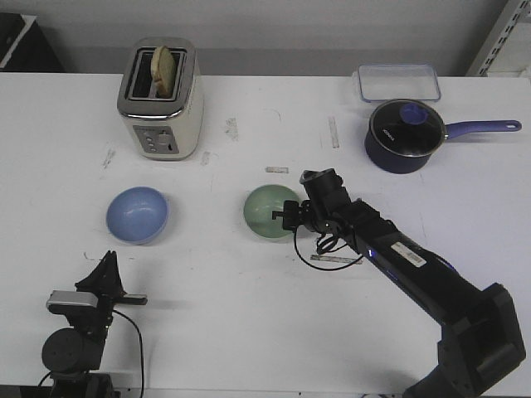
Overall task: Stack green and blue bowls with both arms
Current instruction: 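Drag the green bowl with the right gripper toward the table centre, then release the green bowl and retract the right gripper to rest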
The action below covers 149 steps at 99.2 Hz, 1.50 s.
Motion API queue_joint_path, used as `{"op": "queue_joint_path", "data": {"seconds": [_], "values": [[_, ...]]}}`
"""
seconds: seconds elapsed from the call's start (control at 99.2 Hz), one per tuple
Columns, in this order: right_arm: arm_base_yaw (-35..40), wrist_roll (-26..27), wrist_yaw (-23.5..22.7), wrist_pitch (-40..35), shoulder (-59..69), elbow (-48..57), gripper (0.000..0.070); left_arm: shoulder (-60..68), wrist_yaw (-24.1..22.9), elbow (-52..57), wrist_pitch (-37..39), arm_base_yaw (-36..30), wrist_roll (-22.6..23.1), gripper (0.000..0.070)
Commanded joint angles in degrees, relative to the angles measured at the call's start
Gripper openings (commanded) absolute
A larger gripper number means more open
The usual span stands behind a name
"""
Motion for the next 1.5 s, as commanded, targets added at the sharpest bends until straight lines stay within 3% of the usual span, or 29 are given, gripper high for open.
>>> {"op": "queue_joint_path", "data": {"seconds": [0.0, 0.252, 0.484, 0.595, 0.766, 0.796, 1.018, 1.492], "values": [[0.6, 0.4, 0.2, 0.5, 0.3, 0.7, 0.0411, -0.1, -0.3, -1.2, 0.8, 0.1, 0.1, 0.0001], [0.6, -4.5, 2.7, 0.5, -4.6, 0.7, 0.0419, -0.1, -0.3, -1.2, 0.8, 0.1, 0.1, 0.0001], [-0.5, -18.5, 8.3, 1.9, -12.0, -0.5, 0.0404, -0.1, -0.3, -1.2, 0.8, 0.1, 0.1, 0.0001], [-2.2, -25.5, 9.7, 5.3, -16.2, -3.5, 0.0257, -0.1, -0.3, -1.2, 0.8, 0.1, 0.1, 0.0001], [-5.9, -31.1, 9.7, 13.2, -23.1, -11.4, 0.0032, -0.1, -0.3, -1.2, 0.8, 0.1, 0.1, 0.0001], [-6.6, -31.4, 9.6, 14.8, -24.3, -13.1, 0.0005, -0.1, -0.3, -1.2, 0.8, 0.1, 0.1, 0.0001], [-13.6, -31.3, 8.9, 21.5, -33.4, -23.8, 0.0006, -0.1, -0.3, -1.2, 0.8, 0.1, 0.1, 0.0001], [-23.3, -31.0, 9.1, 27.7, -52.5, -42.5, 0.0006, -0.1, -0.3, -1.2, 0.8, 0.1, 0.1, 0.0001]]}}
